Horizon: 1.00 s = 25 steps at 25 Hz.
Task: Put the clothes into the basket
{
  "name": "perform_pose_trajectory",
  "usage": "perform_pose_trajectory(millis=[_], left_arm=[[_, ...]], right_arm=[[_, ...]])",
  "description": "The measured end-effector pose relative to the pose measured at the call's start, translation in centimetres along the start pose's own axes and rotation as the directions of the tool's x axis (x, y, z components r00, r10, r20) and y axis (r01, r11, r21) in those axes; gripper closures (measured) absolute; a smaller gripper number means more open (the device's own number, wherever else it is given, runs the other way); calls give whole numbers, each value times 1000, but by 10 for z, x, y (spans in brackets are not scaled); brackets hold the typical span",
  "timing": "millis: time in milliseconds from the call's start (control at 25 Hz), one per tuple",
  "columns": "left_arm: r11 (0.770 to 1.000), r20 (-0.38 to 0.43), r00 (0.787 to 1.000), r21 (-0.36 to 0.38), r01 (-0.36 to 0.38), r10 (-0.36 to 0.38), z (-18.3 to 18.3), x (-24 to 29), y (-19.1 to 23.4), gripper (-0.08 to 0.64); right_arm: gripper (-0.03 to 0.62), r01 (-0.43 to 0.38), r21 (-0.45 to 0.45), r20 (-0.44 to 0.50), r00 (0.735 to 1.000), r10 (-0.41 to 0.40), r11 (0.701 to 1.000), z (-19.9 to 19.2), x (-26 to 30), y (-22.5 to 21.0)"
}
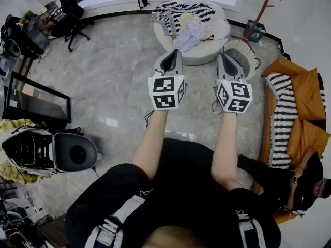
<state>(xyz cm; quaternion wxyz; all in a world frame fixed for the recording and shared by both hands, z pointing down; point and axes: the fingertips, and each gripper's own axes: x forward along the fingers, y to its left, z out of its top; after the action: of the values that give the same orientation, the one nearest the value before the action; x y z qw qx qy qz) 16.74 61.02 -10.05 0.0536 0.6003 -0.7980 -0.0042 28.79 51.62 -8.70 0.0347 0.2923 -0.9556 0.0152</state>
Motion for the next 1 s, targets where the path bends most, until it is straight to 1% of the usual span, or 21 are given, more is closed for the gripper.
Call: perform_pose_trajectory(millis=[200,320,440,520,680,760,1000], left_arm=[[1000,-2,1000,-7,-11,11,-3,-6,7,551],[1000,0,1000,-23,-19,19,-3,-5,6,551],[999,-1,1000,-25,-26,26,-4,-4,7,551],[999,-3,999,-28,-38,38,-9,3,13,551],[996,1,997,-38,-77,77,-17,35,27,551],[996,7,996,-39,-86,87,-14,41,31,551],[996,57,995,-41,-76,78,10,29,50,551]], right_arm=[[580,29,19,13,999,-30,999,-3,-2,0],[580,49,36,32,998,-50,998,1,-4,-12],[580,67,57,40,997,-69,996,2,-4,-23],[580,66,65,43,997,-68,996,-2,4,-28],[580,37,64,49,998,-40,997,-12,37,-45],[580,32,64,58,998,-36,997,-10,42,-50],[580,52,47,102,993,-56,998,17,38,-42]])
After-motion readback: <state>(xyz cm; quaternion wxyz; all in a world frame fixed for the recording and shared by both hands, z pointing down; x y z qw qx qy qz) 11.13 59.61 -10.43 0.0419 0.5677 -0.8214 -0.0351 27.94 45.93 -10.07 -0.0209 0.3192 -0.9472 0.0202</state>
